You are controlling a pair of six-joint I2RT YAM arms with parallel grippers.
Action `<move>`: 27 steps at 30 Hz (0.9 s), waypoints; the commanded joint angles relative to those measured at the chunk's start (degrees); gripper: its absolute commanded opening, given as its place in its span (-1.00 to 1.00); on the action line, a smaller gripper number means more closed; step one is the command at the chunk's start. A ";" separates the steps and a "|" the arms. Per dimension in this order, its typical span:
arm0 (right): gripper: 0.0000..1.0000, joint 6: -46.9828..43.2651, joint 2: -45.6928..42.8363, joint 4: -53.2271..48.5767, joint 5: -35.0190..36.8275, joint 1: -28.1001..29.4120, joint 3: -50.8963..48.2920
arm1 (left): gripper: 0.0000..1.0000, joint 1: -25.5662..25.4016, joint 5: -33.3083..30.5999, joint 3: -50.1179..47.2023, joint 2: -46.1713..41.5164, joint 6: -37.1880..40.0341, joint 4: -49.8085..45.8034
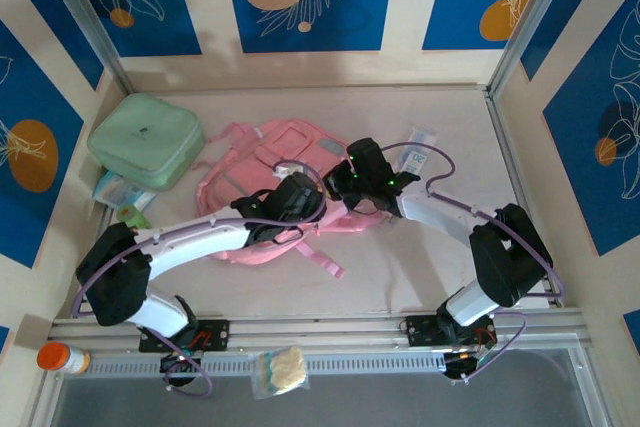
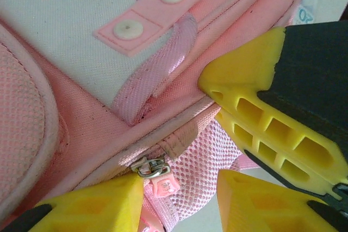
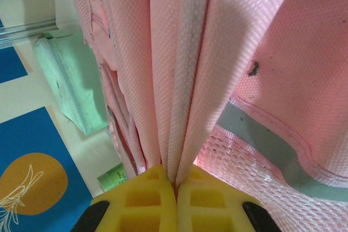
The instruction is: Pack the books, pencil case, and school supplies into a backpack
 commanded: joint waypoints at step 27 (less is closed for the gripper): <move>-1.00 1.43 -2.39 2.45 -1.23 1.15 0.21 | -0.35 -2.59 -6.96 0.06 -8.97 -5.07 -21.27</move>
